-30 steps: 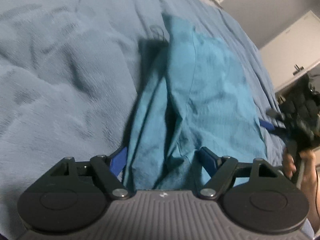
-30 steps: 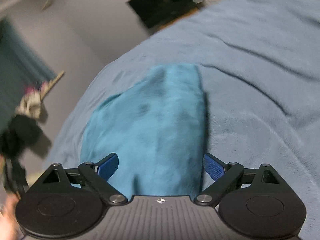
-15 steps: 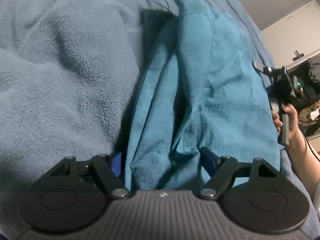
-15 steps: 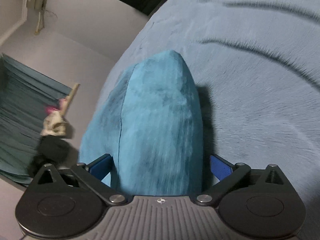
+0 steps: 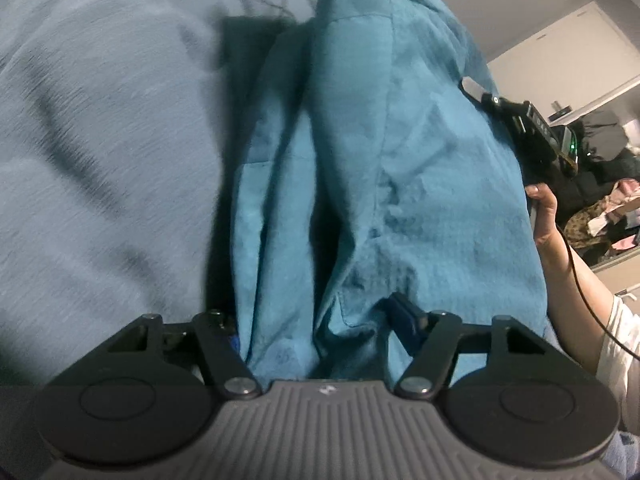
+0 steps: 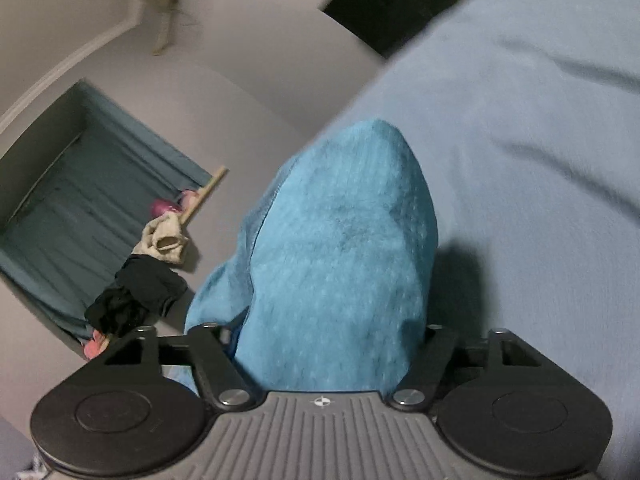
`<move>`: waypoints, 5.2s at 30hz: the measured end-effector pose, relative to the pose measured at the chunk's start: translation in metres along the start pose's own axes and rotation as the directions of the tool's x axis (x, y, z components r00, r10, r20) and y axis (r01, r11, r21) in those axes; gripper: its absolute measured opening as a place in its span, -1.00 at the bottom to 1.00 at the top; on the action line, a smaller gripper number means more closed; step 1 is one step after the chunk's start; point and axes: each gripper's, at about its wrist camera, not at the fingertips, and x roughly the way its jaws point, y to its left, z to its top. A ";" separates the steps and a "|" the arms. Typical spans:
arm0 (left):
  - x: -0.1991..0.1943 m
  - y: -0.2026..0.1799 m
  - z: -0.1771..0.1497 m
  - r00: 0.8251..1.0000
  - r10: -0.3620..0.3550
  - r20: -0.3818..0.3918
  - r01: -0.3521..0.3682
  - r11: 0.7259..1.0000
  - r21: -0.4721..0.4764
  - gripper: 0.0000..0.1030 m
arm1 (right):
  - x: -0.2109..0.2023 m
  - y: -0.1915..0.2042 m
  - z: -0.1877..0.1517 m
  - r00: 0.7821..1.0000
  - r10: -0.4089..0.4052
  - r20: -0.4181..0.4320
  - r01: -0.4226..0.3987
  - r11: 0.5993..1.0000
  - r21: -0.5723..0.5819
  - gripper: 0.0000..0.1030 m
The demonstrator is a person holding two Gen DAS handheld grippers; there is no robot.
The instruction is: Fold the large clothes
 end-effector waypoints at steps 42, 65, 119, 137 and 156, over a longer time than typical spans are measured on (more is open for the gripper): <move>0.006 -0.130 0.055 0.729 0.253 0.636 -0.375 0.925 0.062 0.21 | -0.120 0.121 -0.024 0.750 -0.565 0.344 0.658 0.688 -0.305 0.14; 0.074 -0.118 0.024 0.754 0.463 0.465 -0.560 0.824 0.088 0.16 | -0.098 0.096 -0.062 0.696 -0.669 0.261 0.712 0.595 -0.374 0.11; 0.083 -0.169 -0.041 0.763 0.533 0.365 -0.628 0.746 0.222 0.87 | -0.113 0.117 -0.118 0.629 -0.763 0.149 0.762 0.567 -0.312 0.99; 0.087 -0.166 -0.040 0.768 0.537 0.349 -0.623 0.751 0.217 0.87 | -0.111 0.115 -0.119 0.622 -0.771 0.132 0.763 0.560 -0.324 0.99; 0.088 -0.164 -0.041 0.772 0.537 0.341 -0.620 0.754 0.217 0.87 | -0.109 0.114 -0.120 0.617 -0.778 0.116 0.764 0.556 -0.328 0.99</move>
